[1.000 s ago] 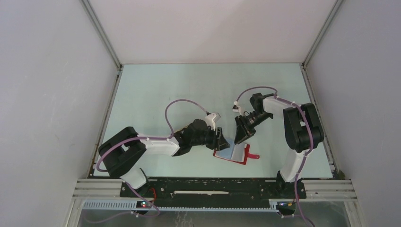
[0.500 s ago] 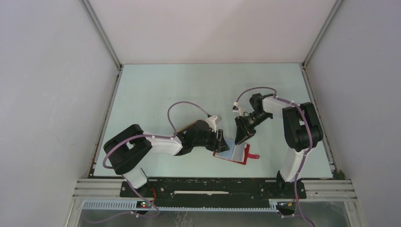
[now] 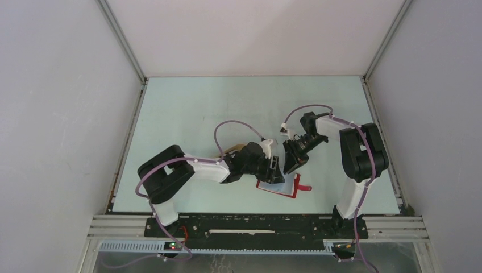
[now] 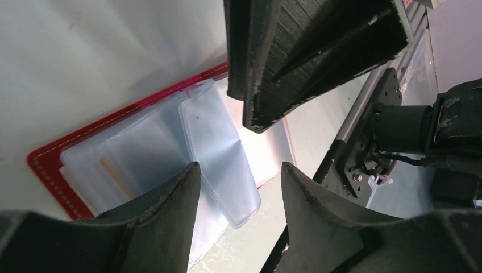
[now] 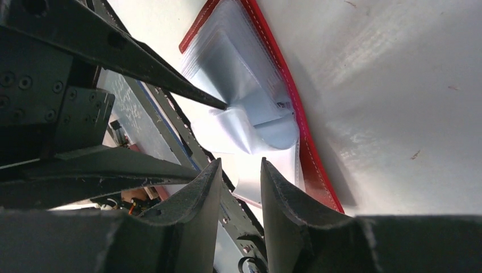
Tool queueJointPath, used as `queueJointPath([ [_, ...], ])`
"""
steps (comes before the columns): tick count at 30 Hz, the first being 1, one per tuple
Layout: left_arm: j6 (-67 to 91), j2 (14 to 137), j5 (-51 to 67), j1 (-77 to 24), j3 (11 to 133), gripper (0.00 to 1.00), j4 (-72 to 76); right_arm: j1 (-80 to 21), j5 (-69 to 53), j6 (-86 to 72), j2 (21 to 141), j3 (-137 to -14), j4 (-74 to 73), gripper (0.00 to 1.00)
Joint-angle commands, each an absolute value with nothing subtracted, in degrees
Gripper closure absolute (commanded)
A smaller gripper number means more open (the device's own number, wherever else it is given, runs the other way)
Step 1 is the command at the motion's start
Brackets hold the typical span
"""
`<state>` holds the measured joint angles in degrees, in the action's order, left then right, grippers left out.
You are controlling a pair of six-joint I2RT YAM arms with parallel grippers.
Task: Put the credit cards into the card holder
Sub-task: Turn over the card slot in the card holder.
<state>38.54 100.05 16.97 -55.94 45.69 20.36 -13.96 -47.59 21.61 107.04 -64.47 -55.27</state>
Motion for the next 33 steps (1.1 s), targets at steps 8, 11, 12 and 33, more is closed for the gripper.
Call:
queueJointPath([
  [8, 37.01, 101.13, 20.14, -57.61, 51.15, 0.40, 19.88, -9.25, -46.85, 22.02, 101.57, -66.03, -54.90, 0.60],
  [11, 37.00, 100.26, 20.63, -57.86, 50.90, 0.40, 21.19, -8.15, -47.67, 22.46, 100.96, -66.01, -55.16, 0.60],
  [12, 37.00, 99.90, 20.77, -57.96, 50.70, 0.40, 21.70, -7.95, -47.98, 22.56, 100.86, -66.01, -55.18, 0.61],
  [33, 33.25, 89.25, 15.04, -58.18, 43.75, 0.37, 24.46, -6.77, -52.12, 23.92, 99.89, -66.08, -55.75, 0.61],
])
